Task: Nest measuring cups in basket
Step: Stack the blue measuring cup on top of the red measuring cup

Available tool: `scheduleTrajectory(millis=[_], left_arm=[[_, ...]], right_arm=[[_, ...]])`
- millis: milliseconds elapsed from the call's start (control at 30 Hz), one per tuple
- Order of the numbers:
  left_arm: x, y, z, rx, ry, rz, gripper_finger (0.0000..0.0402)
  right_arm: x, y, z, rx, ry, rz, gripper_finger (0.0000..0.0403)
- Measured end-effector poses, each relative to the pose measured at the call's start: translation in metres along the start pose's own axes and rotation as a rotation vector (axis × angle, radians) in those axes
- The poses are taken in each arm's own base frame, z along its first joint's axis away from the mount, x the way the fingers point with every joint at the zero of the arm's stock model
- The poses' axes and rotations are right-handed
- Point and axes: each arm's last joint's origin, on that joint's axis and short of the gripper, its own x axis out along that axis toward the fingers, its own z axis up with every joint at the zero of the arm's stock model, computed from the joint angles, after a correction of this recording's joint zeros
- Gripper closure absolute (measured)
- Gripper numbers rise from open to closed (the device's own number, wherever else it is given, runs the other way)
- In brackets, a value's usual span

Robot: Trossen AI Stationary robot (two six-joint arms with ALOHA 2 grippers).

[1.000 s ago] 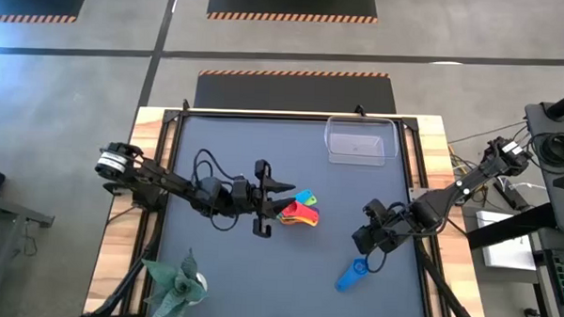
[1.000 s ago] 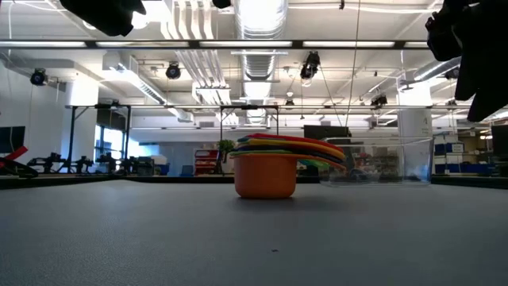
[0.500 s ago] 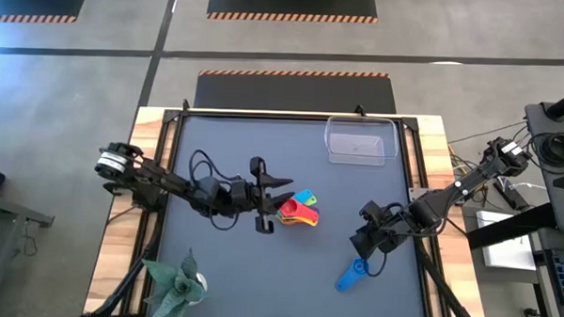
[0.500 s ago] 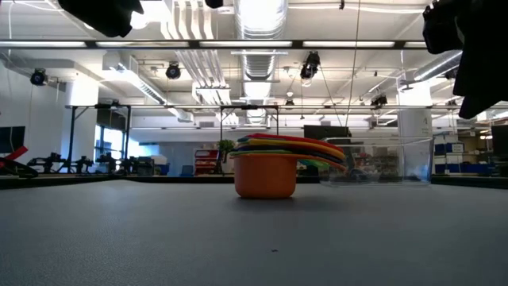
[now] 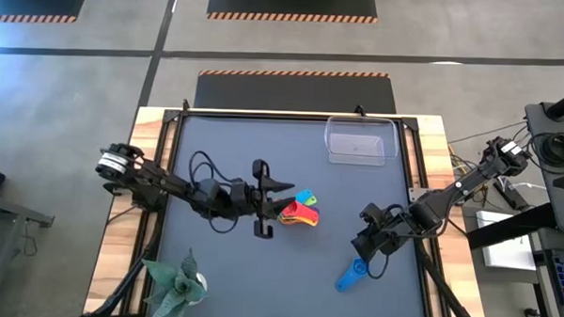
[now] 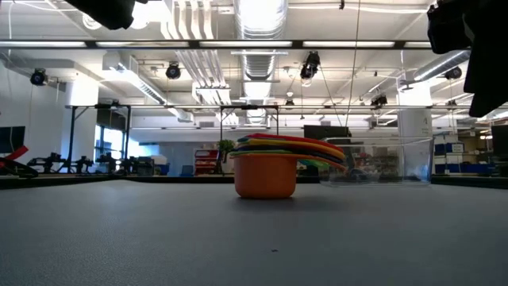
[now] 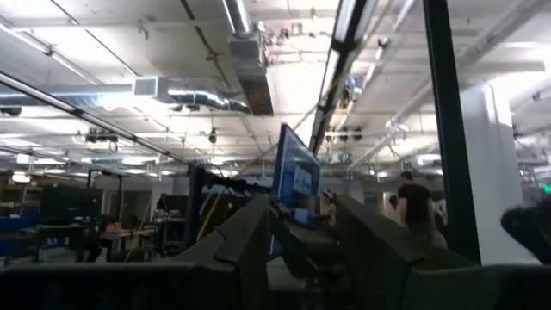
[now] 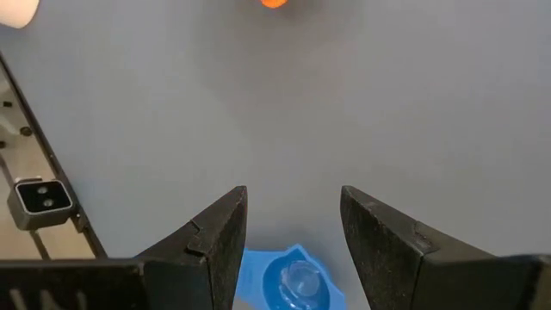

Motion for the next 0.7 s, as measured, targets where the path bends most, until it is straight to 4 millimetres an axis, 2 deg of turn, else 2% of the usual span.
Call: scheduleTrajectory(millis=[300,567,700], left_arm=[[-0.002,0.003,-0.017,0.055,0.055,0.048,0.0283],[0.009,0.005,-0.005,0.131,-0.019,0.089,0.0283],[0.012,0.004,-0.005,0.146,-0.004,0.085,0.0283]], right_arm=[[0.001,-0.002,0.002,-0.028,-0.001,-0.022,0.0227],[0.0,-0.006,0.013,0.021,-0.011,-0.029,0.0227],[-0.01,0.004,0.015,0.023,0.013,-0.008,0.0227]])
